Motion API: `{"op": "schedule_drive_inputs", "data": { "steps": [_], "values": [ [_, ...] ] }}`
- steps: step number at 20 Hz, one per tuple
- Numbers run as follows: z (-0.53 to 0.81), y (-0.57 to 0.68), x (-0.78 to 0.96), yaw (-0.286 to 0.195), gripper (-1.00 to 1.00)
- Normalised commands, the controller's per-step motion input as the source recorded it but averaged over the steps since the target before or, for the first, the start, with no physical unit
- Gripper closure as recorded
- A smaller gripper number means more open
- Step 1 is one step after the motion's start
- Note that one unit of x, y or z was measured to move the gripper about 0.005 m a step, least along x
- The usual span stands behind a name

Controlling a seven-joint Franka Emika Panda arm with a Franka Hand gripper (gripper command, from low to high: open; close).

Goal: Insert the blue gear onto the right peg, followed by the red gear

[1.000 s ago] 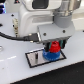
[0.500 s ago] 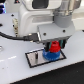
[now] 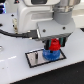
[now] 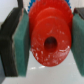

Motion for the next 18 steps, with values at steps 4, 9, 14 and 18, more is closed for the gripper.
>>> {"op": "schedule_drive_inputs", "data": {
  "steps": [4,9,14,18],
  "values": [
    [-0.1,-0.07,0.19,0.0,1.0],
    [-0.18,-0.1,0.21,0.0,1.0],
    [-0.21,-0.14,0.23,0.0,1.0],
    [-0.06,0.0,0.15,0.0,-1.0]
  ]
}}
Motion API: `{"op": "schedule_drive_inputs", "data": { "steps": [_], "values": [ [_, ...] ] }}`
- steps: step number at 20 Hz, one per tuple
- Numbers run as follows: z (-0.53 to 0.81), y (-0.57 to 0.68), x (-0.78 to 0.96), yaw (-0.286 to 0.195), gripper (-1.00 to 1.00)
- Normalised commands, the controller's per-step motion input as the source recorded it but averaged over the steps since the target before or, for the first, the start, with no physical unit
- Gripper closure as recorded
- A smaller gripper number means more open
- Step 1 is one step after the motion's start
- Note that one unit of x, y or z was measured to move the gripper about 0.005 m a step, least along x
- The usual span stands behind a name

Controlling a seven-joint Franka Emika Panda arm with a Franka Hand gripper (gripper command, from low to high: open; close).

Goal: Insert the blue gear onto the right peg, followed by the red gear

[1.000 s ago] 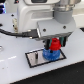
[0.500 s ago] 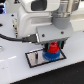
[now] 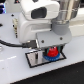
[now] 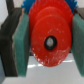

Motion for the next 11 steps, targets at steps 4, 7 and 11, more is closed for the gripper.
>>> {"op": "schedule_drive_inputs", "data": {
  "steps": [4,7,11],
  "values": [
    [0.21,0.03,0.03,0.0,-1.0],
    [0.46,0.04,0.02,0.0,-1.0],
    [0.65,0.06,0.0,0.0,-1.0]
  ]
}}
